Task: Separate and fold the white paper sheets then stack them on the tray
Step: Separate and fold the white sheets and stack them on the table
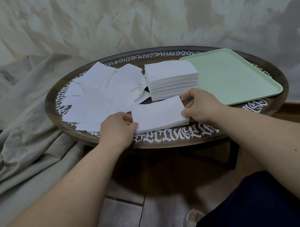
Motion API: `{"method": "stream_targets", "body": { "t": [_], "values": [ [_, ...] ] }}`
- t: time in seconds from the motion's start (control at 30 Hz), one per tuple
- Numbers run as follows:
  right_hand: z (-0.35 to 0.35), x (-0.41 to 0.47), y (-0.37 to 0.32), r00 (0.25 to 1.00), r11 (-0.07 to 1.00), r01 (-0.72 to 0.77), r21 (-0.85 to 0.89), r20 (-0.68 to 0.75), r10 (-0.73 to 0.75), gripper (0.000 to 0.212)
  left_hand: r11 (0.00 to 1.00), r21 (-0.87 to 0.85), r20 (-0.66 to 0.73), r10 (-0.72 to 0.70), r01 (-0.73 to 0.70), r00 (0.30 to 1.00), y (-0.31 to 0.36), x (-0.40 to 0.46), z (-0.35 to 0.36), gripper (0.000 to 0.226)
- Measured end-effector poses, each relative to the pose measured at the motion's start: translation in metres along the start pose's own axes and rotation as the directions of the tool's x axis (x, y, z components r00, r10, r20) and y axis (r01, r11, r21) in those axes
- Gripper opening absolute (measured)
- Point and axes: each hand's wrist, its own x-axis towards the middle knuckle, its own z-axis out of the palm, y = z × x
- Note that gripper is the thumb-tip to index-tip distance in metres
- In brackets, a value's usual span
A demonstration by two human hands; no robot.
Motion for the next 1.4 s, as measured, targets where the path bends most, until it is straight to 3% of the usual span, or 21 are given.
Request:
{"method": "stream_targets", "body": {
  "t": [0.1,0.43,0.6,0.73,0.9,1.1,1.2,1.33,1.4],
  "values": [
    [0.0,0.001,0.0,1.0,1.0,0.009,-0.016,-0.027,-0.01,0.026,1.0,-0.026,-0.002,0.011,-0.011,1.0,-0.001,0.0,0.0,0.016],
    [0.0,0.001,0.0,0.998,0.996,0.048,-0.076,-0.024,-0.05,0.015,0.999,-0.044,-0.012,0.001,-0.001,1.0,-0.001,0.0,0.001,0.02],
    [-0.008,-0.006,-0.004,0.991,0.936,0.131,-0.326,0.046,-0.123,0.012,0.999,-0.051,0.007,0.014,-0.014,1.0,-0.002,-0.001,0.0,0.033],
    [-0.013,-0.013,-0.006,0.963,0.879,0.25,-0.406,0.2,-0.182,0.021,0.992,0.05,0.083,0.107,-0.112,0.991,-0.004,-0.003,-0.001,0.048],
    [-0.007,-0.012,-0.007,0.937,0.781,0.344,-0.522,0.25,-0.246,0.016,0.968,0.186,0.101,0.151,-0.168,0.983,-0.003,-0.004,0.003,0.031],
    [-0.005,-0.01,-0.006,0.936,0.761,0.349,-0.546,0.244,-0.254,0.009,0.98,0.148,0.105,0.115,-0.13,0.988,-0.003,-0.006,0.0,0.02],
    [-0.006,-0.01,-0.004,0.942,0.802,0.326,-0.501,0.247,-0.229,0.012,0.988,0.108,0.116,0.1,-0.112,0.988,-0.003,-0.005,-0.001,0.019],
    [-0.01,-0.011,-0.004,0.951,0.842,0.305,-0.446,0.196,-0.241,0.019,0.974,0.155,0.096,0.15,-0.164,0.984,-0.005,-0.004,0.001,0.013],
    [-0.009,-0.012,-0.006,0.945,0.842,0.328,-0.428,0.168,-0.282,0.012,0.964,0.181,0.104,0.179,-0.195,0.978,-0.005,-0.004,0.002,0.023]
  ]
}}
